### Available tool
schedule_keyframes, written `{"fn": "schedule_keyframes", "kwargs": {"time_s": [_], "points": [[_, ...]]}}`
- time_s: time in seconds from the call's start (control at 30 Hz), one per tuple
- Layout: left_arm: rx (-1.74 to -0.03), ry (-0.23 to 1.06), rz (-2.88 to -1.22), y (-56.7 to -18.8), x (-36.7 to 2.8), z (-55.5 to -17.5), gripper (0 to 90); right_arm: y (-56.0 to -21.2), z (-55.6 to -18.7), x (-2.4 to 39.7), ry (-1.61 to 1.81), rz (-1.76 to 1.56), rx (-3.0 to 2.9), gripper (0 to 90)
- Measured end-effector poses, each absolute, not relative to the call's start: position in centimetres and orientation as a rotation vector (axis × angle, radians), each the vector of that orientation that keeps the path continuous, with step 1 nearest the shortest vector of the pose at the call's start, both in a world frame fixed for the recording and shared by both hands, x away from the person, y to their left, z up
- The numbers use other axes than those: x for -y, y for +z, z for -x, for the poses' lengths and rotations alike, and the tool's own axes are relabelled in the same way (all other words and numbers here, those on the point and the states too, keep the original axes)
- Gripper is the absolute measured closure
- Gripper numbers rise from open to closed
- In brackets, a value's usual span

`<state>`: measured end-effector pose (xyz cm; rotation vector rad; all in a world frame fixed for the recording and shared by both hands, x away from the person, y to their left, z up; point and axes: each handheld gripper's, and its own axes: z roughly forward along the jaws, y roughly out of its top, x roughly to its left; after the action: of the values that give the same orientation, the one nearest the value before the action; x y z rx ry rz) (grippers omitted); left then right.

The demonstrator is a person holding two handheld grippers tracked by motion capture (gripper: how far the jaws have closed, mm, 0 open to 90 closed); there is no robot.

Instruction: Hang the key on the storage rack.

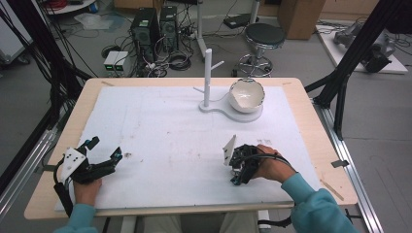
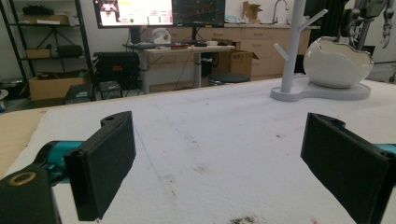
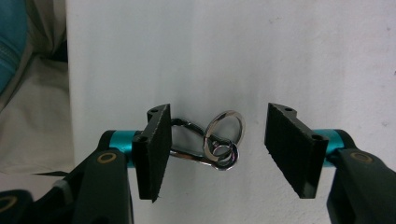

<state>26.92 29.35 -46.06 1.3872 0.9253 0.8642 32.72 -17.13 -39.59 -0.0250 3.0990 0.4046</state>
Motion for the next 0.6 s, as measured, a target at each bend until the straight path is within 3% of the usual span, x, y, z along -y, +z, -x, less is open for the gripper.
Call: {"fn": "schedule_keyframes", "kwargs": {"time_s": [0.6], "points": [[-0.927, 0.863, -1.387, -46.06, -29.36, -26.92, 10.6, -39.59, -32.96, 17.28, 0.372, 0.003, -3.126, 63.0]]}}
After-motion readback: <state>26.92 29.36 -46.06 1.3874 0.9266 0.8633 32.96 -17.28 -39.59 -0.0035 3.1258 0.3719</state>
